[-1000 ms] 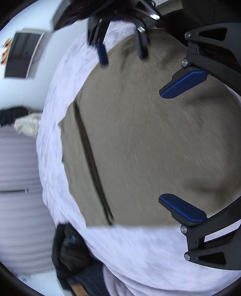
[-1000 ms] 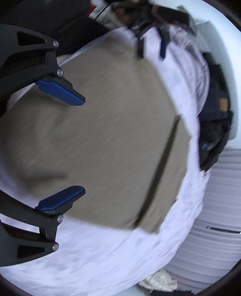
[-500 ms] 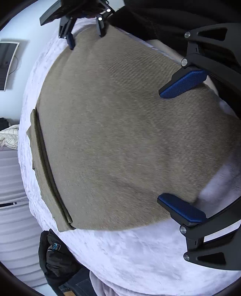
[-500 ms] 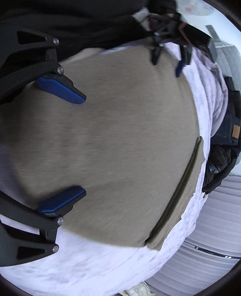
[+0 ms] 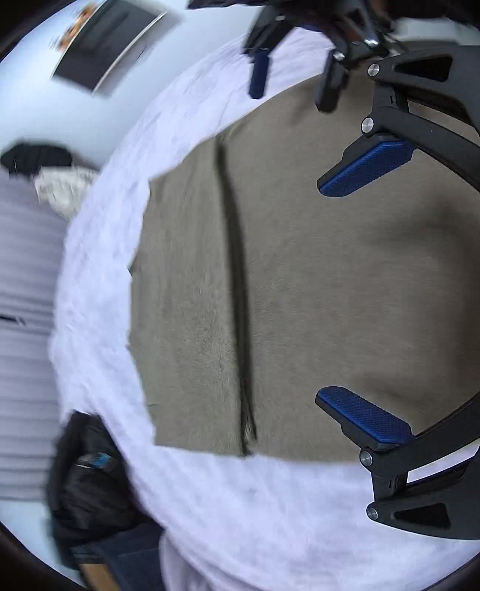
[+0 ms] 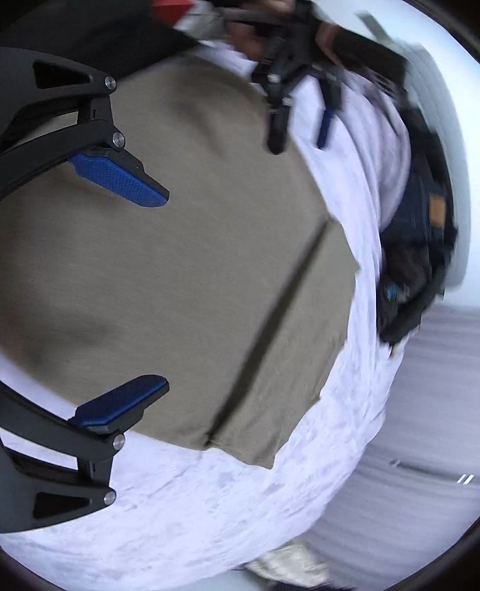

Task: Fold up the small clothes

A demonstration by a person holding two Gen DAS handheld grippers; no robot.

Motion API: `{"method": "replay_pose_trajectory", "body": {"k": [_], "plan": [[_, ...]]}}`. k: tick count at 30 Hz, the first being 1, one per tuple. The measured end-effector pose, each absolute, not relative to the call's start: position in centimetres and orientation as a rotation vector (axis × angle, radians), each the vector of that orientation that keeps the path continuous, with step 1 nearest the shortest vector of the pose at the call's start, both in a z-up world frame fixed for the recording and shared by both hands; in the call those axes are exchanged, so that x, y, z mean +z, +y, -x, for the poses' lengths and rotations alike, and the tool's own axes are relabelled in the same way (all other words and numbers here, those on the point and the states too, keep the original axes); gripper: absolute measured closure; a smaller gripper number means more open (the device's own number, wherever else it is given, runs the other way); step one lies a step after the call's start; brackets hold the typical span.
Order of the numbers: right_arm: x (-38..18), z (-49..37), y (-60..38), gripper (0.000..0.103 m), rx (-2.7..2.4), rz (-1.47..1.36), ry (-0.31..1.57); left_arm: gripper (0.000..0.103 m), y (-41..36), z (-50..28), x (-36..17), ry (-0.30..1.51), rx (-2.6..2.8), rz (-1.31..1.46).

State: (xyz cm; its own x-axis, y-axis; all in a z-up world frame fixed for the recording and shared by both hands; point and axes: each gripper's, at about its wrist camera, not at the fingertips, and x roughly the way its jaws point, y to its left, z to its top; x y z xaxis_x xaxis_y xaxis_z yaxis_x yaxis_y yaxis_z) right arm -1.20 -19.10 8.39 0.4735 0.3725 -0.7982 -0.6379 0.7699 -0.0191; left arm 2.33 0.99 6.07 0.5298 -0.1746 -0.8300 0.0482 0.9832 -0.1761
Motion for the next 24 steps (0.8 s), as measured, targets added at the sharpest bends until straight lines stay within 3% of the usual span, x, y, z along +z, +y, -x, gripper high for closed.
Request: {"method": "replay_pose_trajectory", "body": {"k": [5, 11, 17, 21, 24], "plan": [[1.8, -7.8, -17.8, 0.009, 0.375, 0.136, 1.154, 0.0, 1.0, -5.5, -1.0, 1.162, 0.044, 0.079], [1.9, 0.0, -18.7, 0.006, 0.409, 0.278, 0.962, 0.0, 2.5, 3.3, -0.7, 1.023, 0.004, 0.058], [0.8, 8.4, -23.4, 0.004, 0.466, 0.262, 0.936, 0.0, 3.1, 9.3, 0.0, 1.017, -0.012, 0.026], [4.3, 8.8, -25.9, 0.004, 0.602, 0.257, 1.055, 0.0, 4.7, 6.8, 3.8, 1.029, -0.023, 0.116], [9.4, 5.8, -26.9, 0.003, 0.64, 0.144, 0.918, 0.0, 5.6, 2.2, 6.4, 1.009, 0.0, 0.233]]}}
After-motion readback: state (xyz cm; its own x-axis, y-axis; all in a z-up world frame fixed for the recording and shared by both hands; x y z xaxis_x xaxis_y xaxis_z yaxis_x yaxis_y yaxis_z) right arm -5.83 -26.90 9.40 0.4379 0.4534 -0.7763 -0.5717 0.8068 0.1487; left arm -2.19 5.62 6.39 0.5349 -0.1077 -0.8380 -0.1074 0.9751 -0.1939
